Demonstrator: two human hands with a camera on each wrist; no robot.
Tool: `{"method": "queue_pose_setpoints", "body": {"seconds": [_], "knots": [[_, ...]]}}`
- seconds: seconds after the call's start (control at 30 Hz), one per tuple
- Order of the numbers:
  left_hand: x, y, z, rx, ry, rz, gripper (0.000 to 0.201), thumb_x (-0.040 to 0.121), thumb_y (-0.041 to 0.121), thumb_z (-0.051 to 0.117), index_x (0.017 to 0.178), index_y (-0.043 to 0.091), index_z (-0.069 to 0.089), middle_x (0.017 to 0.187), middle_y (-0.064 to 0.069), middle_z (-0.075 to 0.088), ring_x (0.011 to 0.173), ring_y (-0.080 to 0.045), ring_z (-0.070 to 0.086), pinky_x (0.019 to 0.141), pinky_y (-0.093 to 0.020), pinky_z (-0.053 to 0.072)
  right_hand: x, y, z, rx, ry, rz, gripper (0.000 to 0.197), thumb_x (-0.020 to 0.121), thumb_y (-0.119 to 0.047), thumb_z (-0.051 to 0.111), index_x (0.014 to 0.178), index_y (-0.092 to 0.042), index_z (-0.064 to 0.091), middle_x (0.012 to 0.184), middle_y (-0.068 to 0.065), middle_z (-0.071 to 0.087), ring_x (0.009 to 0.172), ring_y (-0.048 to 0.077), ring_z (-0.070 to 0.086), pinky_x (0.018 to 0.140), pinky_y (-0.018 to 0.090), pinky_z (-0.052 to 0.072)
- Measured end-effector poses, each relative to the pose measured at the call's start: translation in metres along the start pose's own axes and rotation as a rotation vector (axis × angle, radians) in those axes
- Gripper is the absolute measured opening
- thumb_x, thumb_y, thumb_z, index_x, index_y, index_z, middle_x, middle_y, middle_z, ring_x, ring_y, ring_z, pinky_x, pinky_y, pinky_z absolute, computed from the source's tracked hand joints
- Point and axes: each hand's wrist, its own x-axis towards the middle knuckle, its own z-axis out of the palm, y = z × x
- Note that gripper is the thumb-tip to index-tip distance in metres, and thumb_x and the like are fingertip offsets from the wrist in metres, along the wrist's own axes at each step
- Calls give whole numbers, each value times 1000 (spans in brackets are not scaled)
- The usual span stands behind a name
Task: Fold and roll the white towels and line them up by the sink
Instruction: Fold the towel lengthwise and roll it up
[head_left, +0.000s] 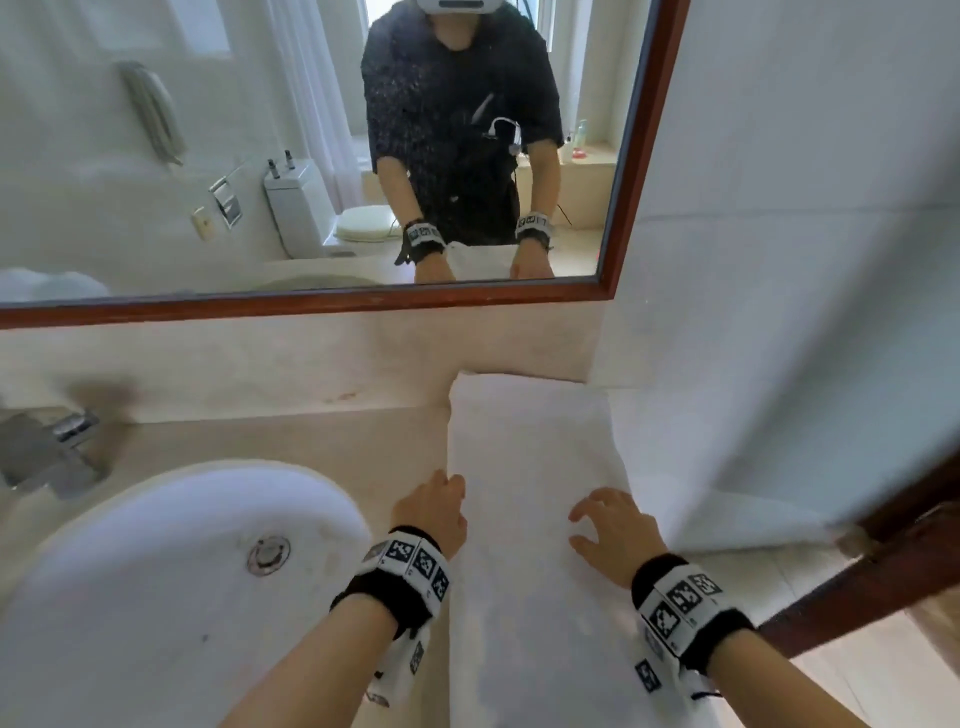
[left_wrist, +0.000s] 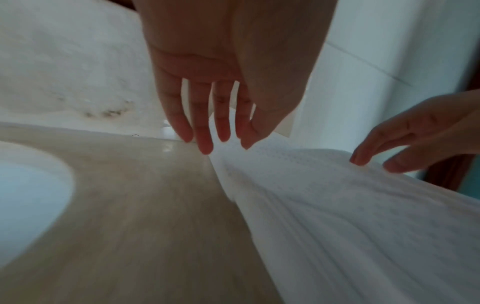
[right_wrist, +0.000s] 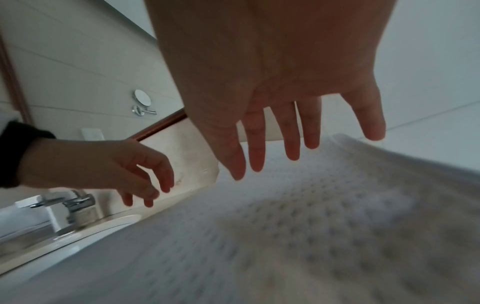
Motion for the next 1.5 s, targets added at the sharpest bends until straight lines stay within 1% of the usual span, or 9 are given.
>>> {"method": "queue_pose_setpoints", "body": {"seconds": [0.27,0.47,0.73,0.97,1.17,1.23,1.33,1.43,1.5], "knots": [[-135,36,56,-41,-109,-86,35,90,19,50,124,12,48,133,-10,40,120,-31,45,95,-43,45,-119,17,29,-39,-118,-27,37,91,-37,53,125,-24,54,139,5,42,133,23,34,107,45,36],[-209,54,92,-174,-57,-151,45,88,16,56,130,15,43,143,-8,29,120,-33,47,97,-42,46,-176,20,51,-59,-149,-69,39,91,-36,53,128,-24,52,143,6,35,139,25,24,109,49,27],[-250,71,120,-307,107,-355,41,95,22,48,135,15,39,141,-11,32,124,-30,44,99,-41,44,-211,32,72,-38,-102,27,39,90,-33,53,128,-22,51,134,7,42,127,26,37,102,42,41],[-278,89,136,-431,221,-481,45,95,26,49,135,9,38,135,-15,35,121,-33,42,95,-42,44,-251,59,98,381,44,226,36,85,-31,62,116,-15,52,116,6,59,105,24,58,92,35,48],[-293,84,146,-782,300,-648,39,96,20,48,125,-4,41,130,-25,44,112,-43,51,92,-46,43,-273,80,115,621,123,410,41,82,-42,67,107,-11,57,103,5,61,87,21,53,80,29,43],[-295,79,152,-863,300,-682,32,98,17,41,118,-7,46,124,-28,52,109,-42,54,88,-42,43,-273,81,122,707,110,485,46,80,-46,67,107,-10,56,105,8,61,90,24,56,84,31,47],[-299,72,160,-897,231,-692,30,99,16,40,113,-8,50,119,-29,58,107,-41,56,79,-37,41,-274,86,135,927,111,559,45,77,-43,72,103,-12,53,112,12,63,103,30,60,95,46,50],[-305,72,157,-954,159,-690,28,95,18,46,110,-3,56,114,-24,61,105,-37,58,79,-34,41,-282,87,139,1022,46,559,47,82,-28,71,120,-6,56,126,15,60,105,25,55,95,39,44],[-312,71,156,-981,64,-670,19,92,20,48,92,7,62,93,-15,64,95,-32,58,79,-31,40,-288,86,145,1066,-25,552,52,84,-19,70,130,-6,51,134,15,54,112,27,51,92,38,40]]}}
